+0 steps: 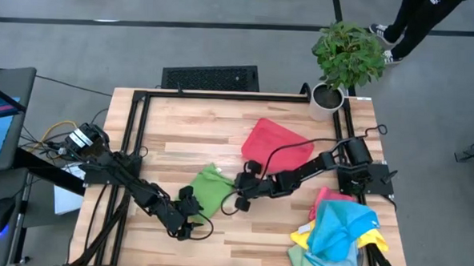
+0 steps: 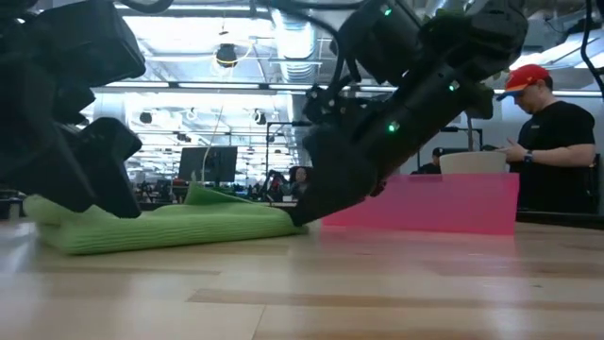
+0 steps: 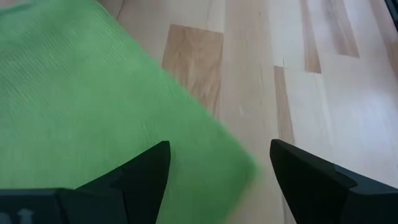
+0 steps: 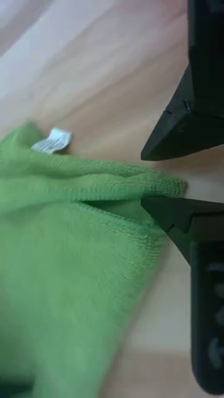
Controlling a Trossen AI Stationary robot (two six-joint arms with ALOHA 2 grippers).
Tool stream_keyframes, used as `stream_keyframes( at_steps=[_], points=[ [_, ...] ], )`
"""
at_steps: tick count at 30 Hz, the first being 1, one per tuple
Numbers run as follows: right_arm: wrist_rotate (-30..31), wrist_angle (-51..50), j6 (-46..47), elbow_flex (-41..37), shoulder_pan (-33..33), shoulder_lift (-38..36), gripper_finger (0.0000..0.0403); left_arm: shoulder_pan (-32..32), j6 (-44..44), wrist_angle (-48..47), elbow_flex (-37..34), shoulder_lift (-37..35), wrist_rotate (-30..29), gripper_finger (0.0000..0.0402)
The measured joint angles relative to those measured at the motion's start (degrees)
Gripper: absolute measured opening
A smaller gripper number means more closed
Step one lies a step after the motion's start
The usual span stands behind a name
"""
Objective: Fold microfiber towels
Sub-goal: Fold the green microfiber cloth
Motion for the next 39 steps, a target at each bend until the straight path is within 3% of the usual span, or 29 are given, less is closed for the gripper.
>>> stream_keyframes(
  at_steps=[10, 18, 24, 31, 35, 39],
  points=[
    [-0.30, -0.63, 0.02, 0.82, -2.11, -1.67, 0.0132, 0.01, 0.41, 1.11, 0.04, -0.01, -0.57, 0.0270],
    [-0.05, -2.94, -0.07, 0.71, -2.59, -5.03, 0.0132, 1.72, 10.43, 1.45, 1.51, -1.49, -6.07, 0.0270],
    [-0.11, -5.70, -0.44, 0.70, -1.80, -5.46, 0.0132, 4.18, 10.94, 3.90, -0.18, -1.49, -5.48, 0.0270],
    [9.68, -16.01, -1.47, 0.57, -0.23, -13.81, 0.0132, 3.58, 7.32, 2.97, -2.01, -1.44, -3.27, 0.0270],
    [18.23, -21.48, -2.70, 0.78, -0.98, -19.03, 0.0128, 2.79, 7.16, 2.44, -2.03, -1.44, -1.59, 0.0270],
    [18.09, -28.77, -1.24, 0.66, -5.61, -19.46, 0.0116, 2.12, 7.10, 1.74, -2.05, -1.44, -1.43, 0.0270]
  ],
)
